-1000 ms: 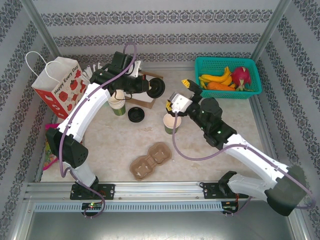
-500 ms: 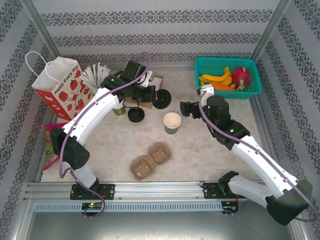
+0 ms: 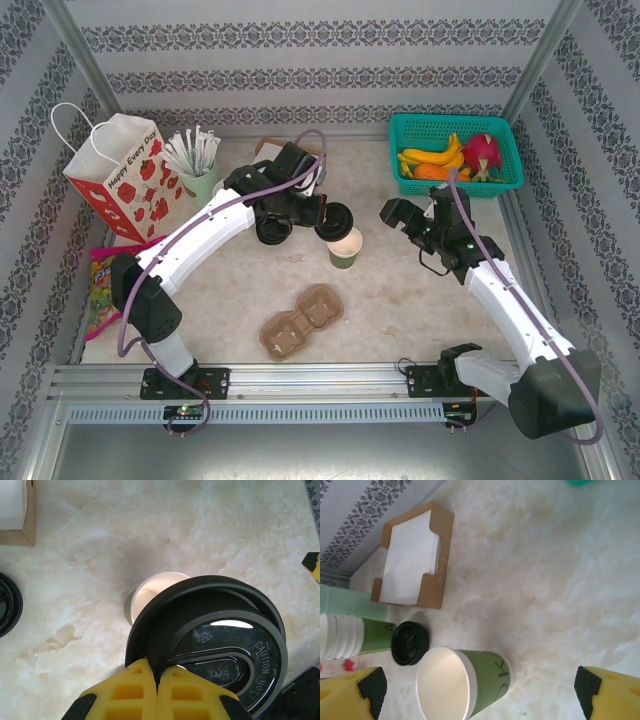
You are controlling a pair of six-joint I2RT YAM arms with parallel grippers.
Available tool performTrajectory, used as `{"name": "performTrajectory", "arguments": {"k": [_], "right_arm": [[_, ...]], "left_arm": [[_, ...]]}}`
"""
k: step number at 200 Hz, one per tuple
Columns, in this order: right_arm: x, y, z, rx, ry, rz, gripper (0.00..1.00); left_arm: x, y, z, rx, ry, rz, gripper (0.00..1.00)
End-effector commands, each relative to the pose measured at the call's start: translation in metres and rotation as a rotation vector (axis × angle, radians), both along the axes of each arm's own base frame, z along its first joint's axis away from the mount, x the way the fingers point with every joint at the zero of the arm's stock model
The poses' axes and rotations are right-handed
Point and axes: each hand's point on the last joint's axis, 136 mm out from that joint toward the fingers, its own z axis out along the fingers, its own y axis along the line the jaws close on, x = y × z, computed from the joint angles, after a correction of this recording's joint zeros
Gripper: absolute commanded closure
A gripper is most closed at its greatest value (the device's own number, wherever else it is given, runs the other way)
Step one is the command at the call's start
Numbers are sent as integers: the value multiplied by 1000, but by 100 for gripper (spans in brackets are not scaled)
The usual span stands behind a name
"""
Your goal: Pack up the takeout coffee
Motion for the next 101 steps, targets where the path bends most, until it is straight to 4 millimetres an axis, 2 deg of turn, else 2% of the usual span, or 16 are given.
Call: {"name": "performTrajectory", "arguments": {"k": [1, 14, 48, 101], "right_arm": [[-2, 28, -6, 212, 70, 92, 2], [-1, 37, -10, 260, 78, 119, 2], [5, 41, -19, 347, 71, 85, 2], [11, 55, -25, 461, 115, 104, 2]], "left_arm": [[-1, -1, -17, 31, 31, 32, 100], [-3, -5, -22, 29, 54, 23, 100], [-7, -18, -37, 28, 91, 1, 100], [-3, -27, -45, 18, 98, -7, 100]]}}
